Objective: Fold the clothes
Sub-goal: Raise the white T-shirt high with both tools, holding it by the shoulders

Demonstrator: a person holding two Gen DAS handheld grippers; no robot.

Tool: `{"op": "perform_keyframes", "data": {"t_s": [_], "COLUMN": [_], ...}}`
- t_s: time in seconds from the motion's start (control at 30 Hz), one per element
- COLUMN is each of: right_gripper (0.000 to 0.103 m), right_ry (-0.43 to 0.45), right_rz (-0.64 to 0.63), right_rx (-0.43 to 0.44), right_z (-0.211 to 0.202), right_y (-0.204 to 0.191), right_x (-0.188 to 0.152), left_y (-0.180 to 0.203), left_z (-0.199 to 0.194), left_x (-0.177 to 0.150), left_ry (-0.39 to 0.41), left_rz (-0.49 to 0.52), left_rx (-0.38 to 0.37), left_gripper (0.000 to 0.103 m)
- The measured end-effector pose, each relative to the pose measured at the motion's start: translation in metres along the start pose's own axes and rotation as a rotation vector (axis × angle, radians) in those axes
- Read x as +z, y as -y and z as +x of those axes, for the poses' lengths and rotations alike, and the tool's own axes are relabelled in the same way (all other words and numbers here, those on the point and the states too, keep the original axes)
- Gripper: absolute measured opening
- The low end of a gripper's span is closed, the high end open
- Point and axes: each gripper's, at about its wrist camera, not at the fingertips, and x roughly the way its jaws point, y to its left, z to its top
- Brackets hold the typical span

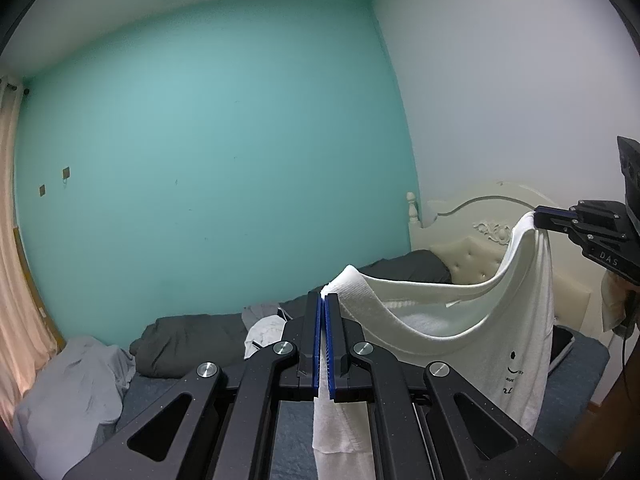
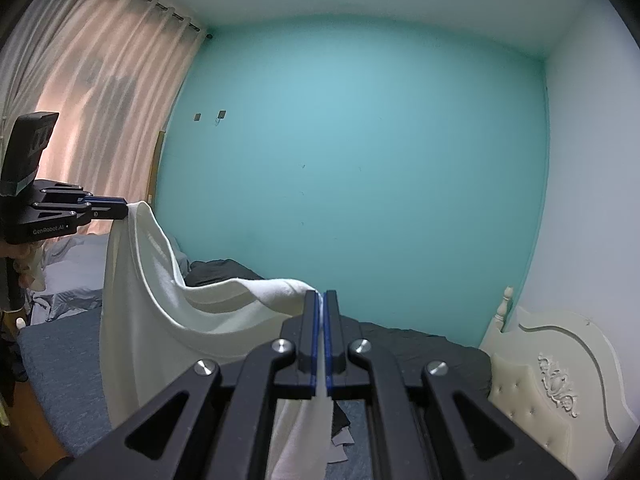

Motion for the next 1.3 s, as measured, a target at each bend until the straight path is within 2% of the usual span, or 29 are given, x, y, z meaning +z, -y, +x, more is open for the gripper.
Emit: {"op": "perform_keyframes", "data": {"t_s": [0.43,0.73,1.0,1.17,1.3], "right_gripper": [0.002,0.002,0.002,0.002,0.002], "right_ry": [0.051,0.062,0.007,-0.066,-0.141], "right_rz": [-0.016,-0.029,-0.015,-0.008,0.014], "right_rx": [-0.029,-0.049,-0.046,-0.025,-0.004], "right_z": [-0.050,-0.072,-0.058,-0.025,0.016], "right_y": [-0.009,-0.018,-0.018,-0.011,-0.006], "right_x": [0.014,0.019,0.001,-0.025,-0.054], "left_y": [0.008,0.007,0.000,-0.002,-0.005], "left_z": [-0.067,-0.085,-0.059,-0.024,0.019], "left_x": [0.013,0.013,-0.005,-0.024,-0.050], "left_ry": [0.071,0.077,0.029,-0.030,-0.098], "left_rz": [0.007,-0.011,-0.021,-0.023,-0.020], "left_rx": [0.004,-0.001,-0.008,-0.006,-0.009], "left_gripper": [0.002,0.002,0.002,0.002,0.002]}}
